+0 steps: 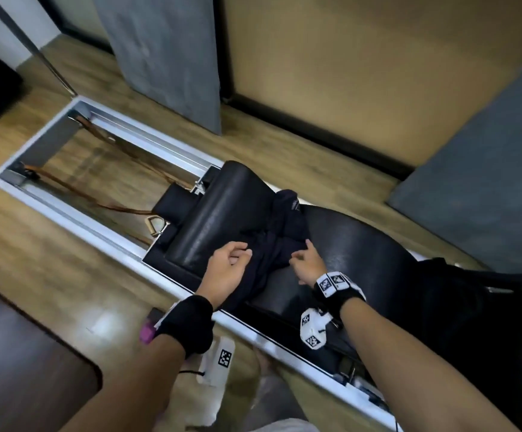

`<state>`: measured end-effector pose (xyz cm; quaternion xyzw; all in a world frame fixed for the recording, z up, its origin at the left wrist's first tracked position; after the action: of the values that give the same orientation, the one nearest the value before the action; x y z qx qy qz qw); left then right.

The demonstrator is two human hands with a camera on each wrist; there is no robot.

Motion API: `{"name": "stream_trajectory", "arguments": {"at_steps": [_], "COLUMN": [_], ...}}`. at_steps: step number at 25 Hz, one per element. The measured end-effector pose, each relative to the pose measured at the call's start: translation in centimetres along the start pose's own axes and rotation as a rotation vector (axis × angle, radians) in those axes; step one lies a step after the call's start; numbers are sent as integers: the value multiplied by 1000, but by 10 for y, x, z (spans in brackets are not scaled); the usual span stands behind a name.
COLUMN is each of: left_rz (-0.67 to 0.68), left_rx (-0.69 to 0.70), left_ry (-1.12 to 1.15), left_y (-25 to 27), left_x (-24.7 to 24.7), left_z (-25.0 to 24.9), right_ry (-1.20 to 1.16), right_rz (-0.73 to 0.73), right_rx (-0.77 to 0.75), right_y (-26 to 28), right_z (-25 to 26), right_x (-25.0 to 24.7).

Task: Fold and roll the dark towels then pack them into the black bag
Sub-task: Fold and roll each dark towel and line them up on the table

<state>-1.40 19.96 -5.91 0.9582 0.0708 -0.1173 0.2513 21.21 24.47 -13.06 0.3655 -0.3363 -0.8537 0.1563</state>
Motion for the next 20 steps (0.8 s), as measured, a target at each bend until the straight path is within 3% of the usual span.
{"name": "stream_trajectory", "arguments": {"at_steps": [6, 10, 14, 17, 20], "left_rz": [-7, -11, -19, -44, -72], "left_rx": [-110, -121, -123, -79, -31], "left_ry": [13, 32, 50, 81, 84], "left_y": [-42, -51, -42, -26, -6], "left_x": [17, 17, 13, 5, -3], "left_z": [16, 17, 18, 12, 6], "right_ry": [181, 249, -101, -321, -489], "right_rz": [70, -83, -215, -150, -69], "right_rx": [27, -58, 39, 41, -66], "right_y": [-54, -66, -61, -49, -19], "right_z": [0, 15, 17, 30, 56], "right_x": [0, -9, -24, -22, -26]}}
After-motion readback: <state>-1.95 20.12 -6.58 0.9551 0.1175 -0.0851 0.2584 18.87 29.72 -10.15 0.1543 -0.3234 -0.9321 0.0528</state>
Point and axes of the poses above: each hand's wrist, its own y-axis away from the middle knuckle, its own x-axis out of the palm, z = x × y, the point moved 9 cm from there along -y, towards the middle knuckle, and after that the axes turned 6 degrees about y, right-handed, at the moved point
